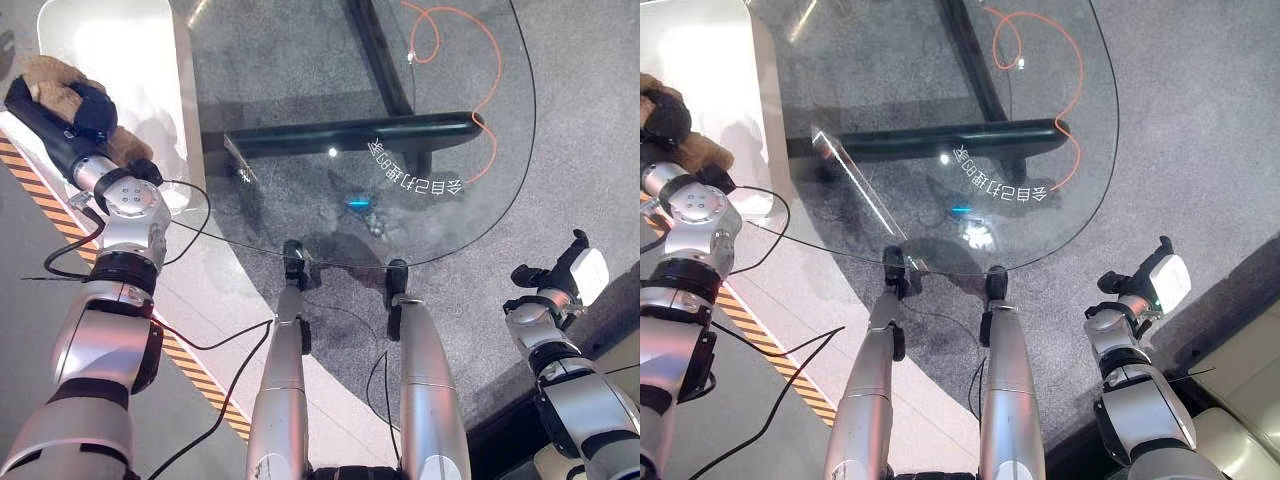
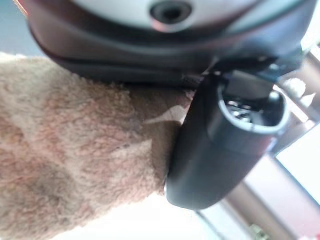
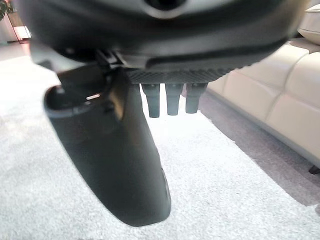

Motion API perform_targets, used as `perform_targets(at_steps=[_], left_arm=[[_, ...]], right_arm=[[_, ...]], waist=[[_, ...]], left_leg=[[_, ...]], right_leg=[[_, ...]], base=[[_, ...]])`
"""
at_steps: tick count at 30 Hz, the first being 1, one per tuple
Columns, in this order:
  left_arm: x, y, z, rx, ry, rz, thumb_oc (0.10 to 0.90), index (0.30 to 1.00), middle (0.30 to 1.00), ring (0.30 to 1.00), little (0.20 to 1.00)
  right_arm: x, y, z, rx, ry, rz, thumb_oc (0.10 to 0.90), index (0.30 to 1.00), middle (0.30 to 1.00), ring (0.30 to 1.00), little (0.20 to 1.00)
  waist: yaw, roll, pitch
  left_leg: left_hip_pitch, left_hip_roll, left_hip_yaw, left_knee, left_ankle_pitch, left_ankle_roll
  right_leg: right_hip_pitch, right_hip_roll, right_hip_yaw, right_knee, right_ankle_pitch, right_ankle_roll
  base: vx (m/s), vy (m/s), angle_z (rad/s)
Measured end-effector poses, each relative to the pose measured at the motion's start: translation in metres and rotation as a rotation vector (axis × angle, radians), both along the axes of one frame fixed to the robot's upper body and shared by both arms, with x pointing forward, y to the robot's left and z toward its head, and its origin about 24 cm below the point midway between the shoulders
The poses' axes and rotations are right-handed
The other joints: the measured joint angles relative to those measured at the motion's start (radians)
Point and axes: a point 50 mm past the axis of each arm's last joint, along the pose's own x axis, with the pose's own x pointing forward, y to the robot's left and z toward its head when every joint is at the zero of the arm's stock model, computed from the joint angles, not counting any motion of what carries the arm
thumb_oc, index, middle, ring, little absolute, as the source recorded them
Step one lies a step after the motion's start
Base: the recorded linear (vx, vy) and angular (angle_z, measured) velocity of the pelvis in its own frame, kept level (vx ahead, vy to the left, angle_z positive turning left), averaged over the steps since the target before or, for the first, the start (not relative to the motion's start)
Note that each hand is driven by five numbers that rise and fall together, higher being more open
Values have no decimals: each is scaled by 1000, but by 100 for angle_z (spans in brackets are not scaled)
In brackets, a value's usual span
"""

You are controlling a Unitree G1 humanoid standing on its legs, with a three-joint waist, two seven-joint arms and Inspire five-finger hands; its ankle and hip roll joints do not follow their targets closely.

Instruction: Wipe the table with a cloth and put it in the basket.

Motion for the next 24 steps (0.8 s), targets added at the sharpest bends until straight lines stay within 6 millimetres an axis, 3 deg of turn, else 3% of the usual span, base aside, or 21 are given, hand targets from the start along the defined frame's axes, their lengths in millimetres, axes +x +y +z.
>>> perform_targets(at_steps=[15,24], left_arm=[[9,-1,-6,48,192,-121,100,300,300,300,200],[13,-3,-1,77,239,-132,100,300,300,300,200]], right_arm=[[1,1,1,-22,8,19,800,900,900,900,900],[1,2,0,-17,13,29,800,900,900,900,900]], waist=[[-4,-6,0],[-6,-28,1]], left_leg=[[-33,0,1,16,-2,2],[-42,0,0,16,-2,2]], right_leg=[[-25,2,2,-4,9,3],[-32,3,3,-9,13,4]], base=[[4,24,0],[3,12,0]])
